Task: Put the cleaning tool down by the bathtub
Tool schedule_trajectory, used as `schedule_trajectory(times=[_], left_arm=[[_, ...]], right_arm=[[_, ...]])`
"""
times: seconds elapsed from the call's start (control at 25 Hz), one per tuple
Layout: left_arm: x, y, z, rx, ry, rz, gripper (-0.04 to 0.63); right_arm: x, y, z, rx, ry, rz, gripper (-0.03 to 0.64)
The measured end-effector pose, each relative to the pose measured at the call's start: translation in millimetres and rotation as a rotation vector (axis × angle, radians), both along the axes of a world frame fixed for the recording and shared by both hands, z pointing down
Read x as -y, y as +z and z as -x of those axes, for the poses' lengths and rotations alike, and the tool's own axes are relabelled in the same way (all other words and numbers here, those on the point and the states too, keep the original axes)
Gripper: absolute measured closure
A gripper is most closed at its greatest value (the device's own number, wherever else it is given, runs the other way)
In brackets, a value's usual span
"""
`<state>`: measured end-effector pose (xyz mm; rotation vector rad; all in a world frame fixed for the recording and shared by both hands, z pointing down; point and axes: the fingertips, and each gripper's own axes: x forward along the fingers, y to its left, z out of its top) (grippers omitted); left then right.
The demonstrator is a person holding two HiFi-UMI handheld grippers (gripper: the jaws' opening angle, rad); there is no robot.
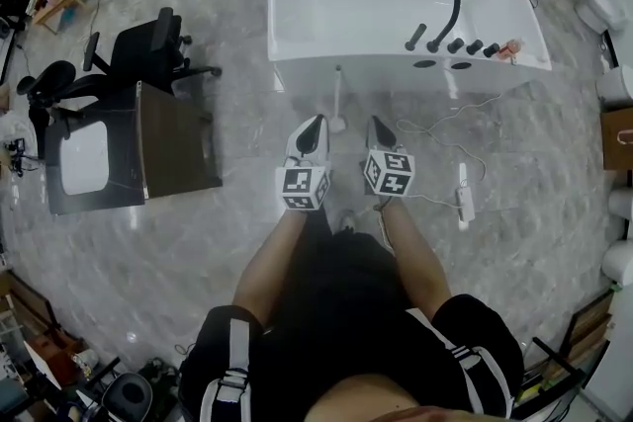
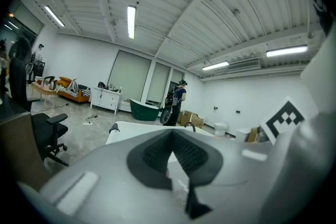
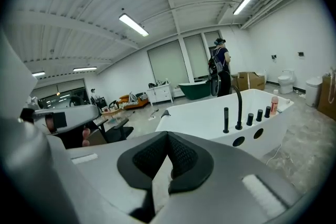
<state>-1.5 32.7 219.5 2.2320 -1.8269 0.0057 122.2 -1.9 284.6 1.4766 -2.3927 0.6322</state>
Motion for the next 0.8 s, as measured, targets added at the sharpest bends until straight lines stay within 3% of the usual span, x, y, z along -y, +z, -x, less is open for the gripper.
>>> schedule_trajectory(times=[0.4,0.8], left_arm=[[-63,-54,-35,0.019,0.010,-0.071,0.588],[-102,-67,-42,0.053,-0.045,-0.082,0.588]], right_arm=[[-64,-99,-23,0.066,-0.063,-0.167,0.618],[-116,-135,-39,0.090,-0.106,-0.242,0.617]])
